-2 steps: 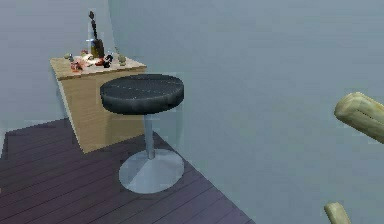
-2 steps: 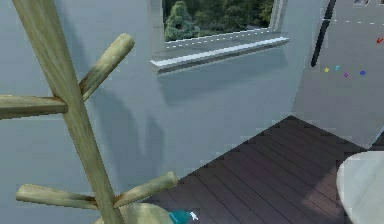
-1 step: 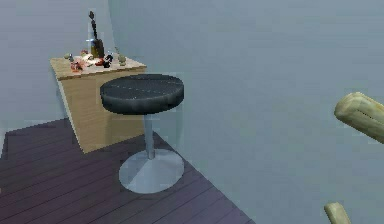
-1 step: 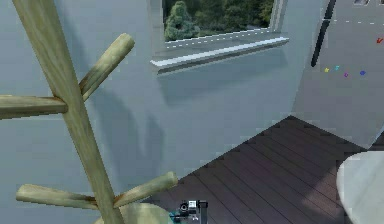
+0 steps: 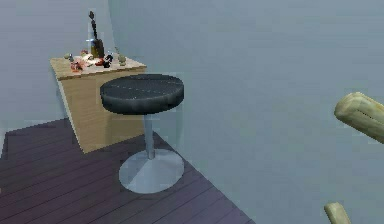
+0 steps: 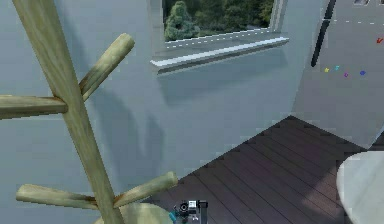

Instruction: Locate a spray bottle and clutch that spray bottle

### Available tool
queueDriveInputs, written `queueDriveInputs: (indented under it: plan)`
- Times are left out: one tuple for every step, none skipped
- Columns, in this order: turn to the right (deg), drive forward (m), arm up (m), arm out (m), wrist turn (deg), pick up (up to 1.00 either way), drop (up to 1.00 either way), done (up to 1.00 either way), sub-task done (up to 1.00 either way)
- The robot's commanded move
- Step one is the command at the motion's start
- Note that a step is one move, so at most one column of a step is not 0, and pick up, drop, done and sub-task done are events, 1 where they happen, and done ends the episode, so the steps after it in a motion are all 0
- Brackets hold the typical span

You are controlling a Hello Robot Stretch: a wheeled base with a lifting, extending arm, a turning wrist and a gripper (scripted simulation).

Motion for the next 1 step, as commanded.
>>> queueDriveInputs:
  plan:
    - [0.0,0.00,0.00,0.00,45.0,0.00,0.00,0.00,0.00]
